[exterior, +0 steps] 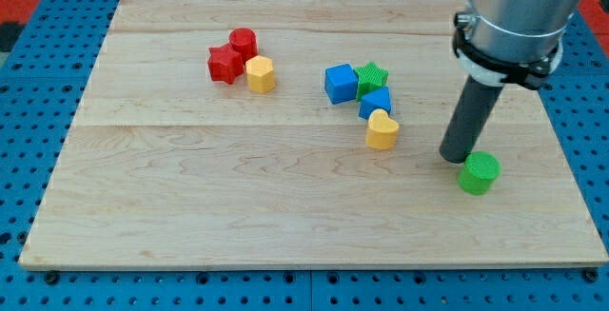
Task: Slide the yellow heart to the left of the green circle
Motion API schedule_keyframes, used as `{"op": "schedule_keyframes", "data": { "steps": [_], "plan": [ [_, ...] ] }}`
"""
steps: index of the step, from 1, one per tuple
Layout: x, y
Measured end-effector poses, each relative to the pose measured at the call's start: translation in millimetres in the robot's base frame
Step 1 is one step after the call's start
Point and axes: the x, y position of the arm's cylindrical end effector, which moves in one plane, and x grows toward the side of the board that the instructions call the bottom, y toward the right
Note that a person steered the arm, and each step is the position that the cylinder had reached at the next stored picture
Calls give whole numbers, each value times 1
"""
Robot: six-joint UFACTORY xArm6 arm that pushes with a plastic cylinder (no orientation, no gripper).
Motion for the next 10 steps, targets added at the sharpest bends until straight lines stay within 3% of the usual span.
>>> {"op": "schedule_keyframes", "data": {
  "steps": [3,5,6,10],
  "plan": [
    [13,-9],
    [17,-116],
    [-1,-165],
    [-64,-123]
  ]
}}
